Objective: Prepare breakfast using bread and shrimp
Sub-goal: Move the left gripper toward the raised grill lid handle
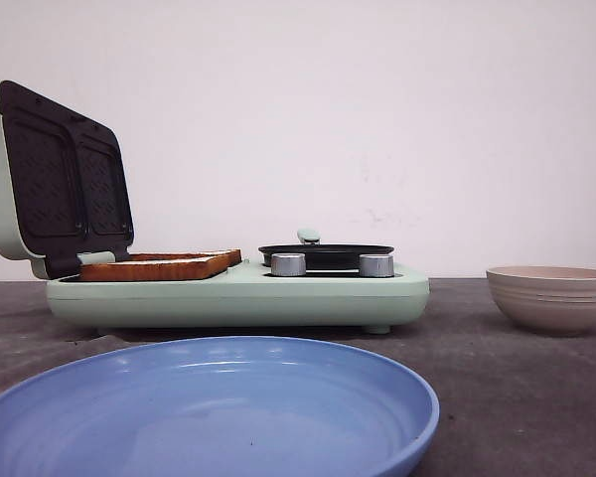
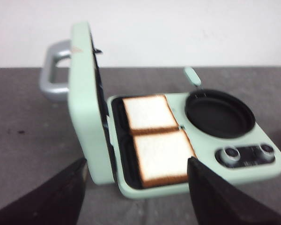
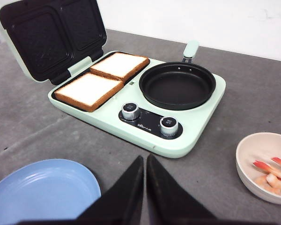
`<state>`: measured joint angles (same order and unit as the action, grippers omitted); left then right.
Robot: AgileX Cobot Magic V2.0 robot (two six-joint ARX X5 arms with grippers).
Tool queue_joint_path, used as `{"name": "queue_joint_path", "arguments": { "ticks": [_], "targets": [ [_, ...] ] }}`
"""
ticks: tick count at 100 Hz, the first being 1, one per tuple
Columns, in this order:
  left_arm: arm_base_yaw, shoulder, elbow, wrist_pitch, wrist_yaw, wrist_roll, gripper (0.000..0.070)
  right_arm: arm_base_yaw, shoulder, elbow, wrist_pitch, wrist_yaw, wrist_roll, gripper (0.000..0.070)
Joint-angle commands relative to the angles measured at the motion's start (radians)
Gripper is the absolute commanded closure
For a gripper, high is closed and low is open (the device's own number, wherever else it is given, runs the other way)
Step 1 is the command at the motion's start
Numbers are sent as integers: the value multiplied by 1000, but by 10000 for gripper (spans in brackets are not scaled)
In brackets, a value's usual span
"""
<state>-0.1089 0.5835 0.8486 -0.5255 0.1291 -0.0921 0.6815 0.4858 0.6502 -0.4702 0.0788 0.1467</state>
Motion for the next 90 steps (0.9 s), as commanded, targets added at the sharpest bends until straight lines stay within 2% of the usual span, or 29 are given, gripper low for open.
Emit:
{"name": "queue_joint_path", "arguments": {
  "ticks": [1, 23, 51, 71, 77, 81, 90],
  "targets": [
    [16, 16, 12, 22, -2, -47, 341, 8, -2, 3, -8, 2, 10, 699],
    [93, 72, 12, 88, 3, -168, 341, 8, -34, -24, -14, 1, 11, 699],
    [208, 158, 12, 180, 64, -322, 341, 8, -44, -34, -25, 1, 10, 699],
    [312, 241, 12, 280, 185, -435, 337, 8, -44, -34, -25, 1, 3, 699],
    [334, 271, 12, 307, 219, -466, 325, 8, -44, -34, -25, 1, 3, 699],
    [346, 295, 12, 329, 240, -490, 292, 8, -44, -34, -25, 1, 3, 699],
    [370, 351, 12, 381, 295, -557, 287, 8, -44, -34, -24, 2, 3, 699]
  ]
}}
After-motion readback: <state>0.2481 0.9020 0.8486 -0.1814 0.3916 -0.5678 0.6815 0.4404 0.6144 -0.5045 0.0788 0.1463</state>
